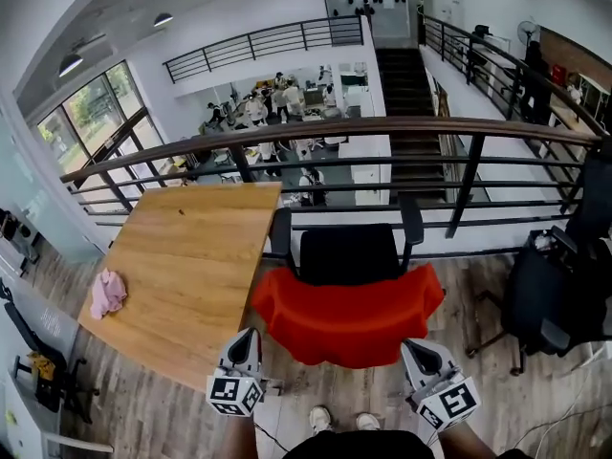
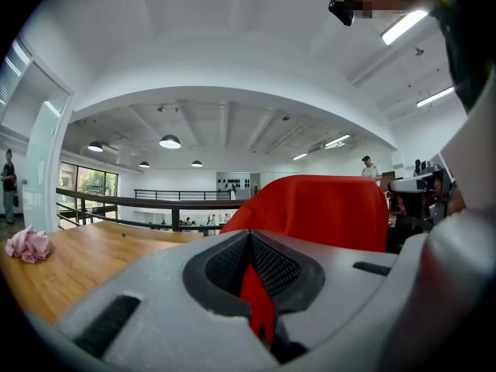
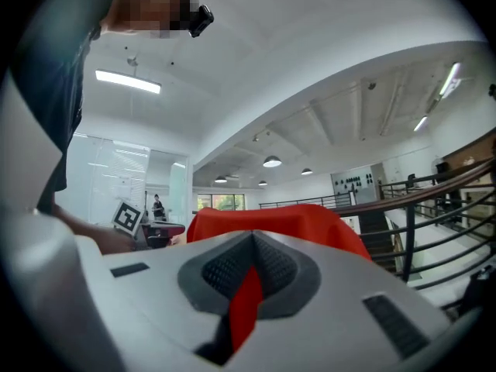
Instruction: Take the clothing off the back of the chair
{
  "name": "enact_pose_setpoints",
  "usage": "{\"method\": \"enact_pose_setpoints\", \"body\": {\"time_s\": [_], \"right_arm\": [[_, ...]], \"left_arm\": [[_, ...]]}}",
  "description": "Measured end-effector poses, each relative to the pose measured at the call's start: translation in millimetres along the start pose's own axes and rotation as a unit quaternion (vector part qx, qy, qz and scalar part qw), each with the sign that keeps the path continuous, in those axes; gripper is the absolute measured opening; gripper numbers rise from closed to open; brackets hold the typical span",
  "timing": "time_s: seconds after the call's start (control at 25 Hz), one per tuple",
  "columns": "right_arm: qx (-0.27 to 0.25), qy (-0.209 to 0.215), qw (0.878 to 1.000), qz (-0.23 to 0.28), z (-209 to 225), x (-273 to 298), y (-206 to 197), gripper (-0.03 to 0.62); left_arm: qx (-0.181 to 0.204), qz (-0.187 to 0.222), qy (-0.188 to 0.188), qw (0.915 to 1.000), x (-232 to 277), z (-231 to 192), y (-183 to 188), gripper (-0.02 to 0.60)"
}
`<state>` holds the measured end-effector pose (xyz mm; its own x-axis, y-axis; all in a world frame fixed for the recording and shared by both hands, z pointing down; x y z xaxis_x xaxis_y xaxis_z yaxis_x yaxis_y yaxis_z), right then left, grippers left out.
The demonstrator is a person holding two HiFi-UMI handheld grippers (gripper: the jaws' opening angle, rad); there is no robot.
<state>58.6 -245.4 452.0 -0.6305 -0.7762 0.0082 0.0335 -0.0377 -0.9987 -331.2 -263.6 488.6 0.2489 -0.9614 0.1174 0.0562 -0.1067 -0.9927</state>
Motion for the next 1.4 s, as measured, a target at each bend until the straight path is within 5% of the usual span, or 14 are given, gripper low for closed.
{"method": "enact_pose_setpoints", "body": {"time_s": [0.52,0.96,1.16,1.4], "right_arm": [[-0.024,-0.176,0.984,-0.010,69,-4,2,0.008],[-0.032,-0.150,0.985,-0.077,120,33,-21,0.096],[-0.028,-0.122,0.987,-0.105,128,48,-31,0.155],[-0.018,-0.102,0.987,-0.119,141,63,-35,0.224]], "left_arm": [[-0.011,0.015,-0.054,0.9984,45,-23,-2,0.017],[-0.013,-0.006,-0.119,0.9928,82,-41,-10,0.211],[-0.018,-0.014,-0.142,0.9896,99,-50,-11,0.229],[-0.020,-0.069,-0.164,0.9839,127,-47,-21,0.257]]}}
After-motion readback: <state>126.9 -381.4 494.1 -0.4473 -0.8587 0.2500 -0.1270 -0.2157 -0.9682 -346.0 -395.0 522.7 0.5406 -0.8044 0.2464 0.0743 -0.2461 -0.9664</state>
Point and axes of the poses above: the fingertips, and each gripper's own axes: x forward along the fingers, z to its right, y out of its top, the point moved 8 cm from there along -x, backward along the fingers, and after that the axes turned 1 degree about -z, right-handed, at the moved point
